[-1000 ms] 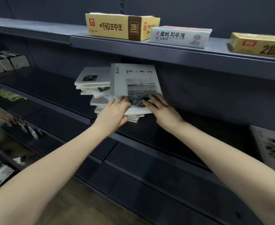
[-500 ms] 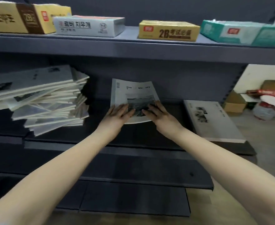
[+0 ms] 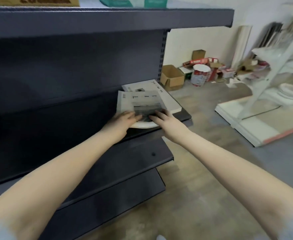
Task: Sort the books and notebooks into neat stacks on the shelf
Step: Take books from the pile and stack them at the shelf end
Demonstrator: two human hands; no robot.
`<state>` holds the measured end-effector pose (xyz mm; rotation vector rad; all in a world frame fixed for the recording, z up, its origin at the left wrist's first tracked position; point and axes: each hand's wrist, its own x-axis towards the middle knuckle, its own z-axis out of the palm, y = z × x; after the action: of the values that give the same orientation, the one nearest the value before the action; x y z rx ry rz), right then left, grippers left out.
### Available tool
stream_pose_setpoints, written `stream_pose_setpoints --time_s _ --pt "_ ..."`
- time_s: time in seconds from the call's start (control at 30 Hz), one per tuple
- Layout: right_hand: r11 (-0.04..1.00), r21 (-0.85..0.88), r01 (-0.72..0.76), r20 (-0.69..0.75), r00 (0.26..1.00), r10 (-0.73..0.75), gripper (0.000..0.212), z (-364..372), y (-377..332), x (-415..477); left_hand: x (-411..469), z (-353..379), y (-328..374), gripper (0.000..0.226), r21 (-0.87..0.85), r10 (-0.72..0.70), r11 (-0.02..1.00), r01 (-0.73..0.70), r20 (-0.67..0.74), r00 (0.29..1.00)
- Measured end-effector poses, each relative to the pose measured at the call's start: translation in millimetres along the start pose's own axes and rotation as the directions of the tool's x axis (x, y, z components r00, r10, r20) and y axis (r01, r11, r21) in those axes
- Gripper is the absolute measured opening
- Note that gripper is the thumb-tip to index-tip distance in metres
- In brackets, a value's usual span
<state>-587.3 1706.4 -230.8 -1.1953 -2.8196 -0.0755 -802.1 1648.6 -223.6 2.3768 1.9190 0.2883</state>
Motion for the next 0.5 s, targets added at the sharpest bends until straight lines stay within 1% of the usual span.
stream_pose_setpoints --time_s 0.1,0.17,0.27,0.37,0.5 --pt "0.998 0.035 -0.054 0.057 0.997 0.052 0.066 14.5 23.5 -24.9 19.6 12.2 23.2 0.082 0.046 0.072 0.996 -0.076 0.086 0.994" --pt "0.994 0.049 -0.096 0.1 0.991 0.091 0.056 24.8 37.2 -40.9 28.6 21.6 36.8 0.078 0.091 0.086 0.991 -0.098 0.129 0.988" --pt "0.98 0.068 -0.186 0.128 0.976 0.177 0.057 30.0 54.1 -58.7 38.8 36.1 46.1 0.07 0.098 0.076 0.991 -0.087 0.107 0.991" --pt "0.971 0.052 -0.233 0.101 0.969 0.227 0.055 30.6 66.1 -64.5 48.9 41.4 50.3 0.059 0.106 0.058 0.992 -0.07 0.112 0.992" --pt "0.946 0.071 -0.316 0.086 0.947 0.31 0.05 35.6 65.5 -56.4 59.7 43.8 55.4 0.067 0.141 0.037 0.988 -0.057 0.135 0.99"
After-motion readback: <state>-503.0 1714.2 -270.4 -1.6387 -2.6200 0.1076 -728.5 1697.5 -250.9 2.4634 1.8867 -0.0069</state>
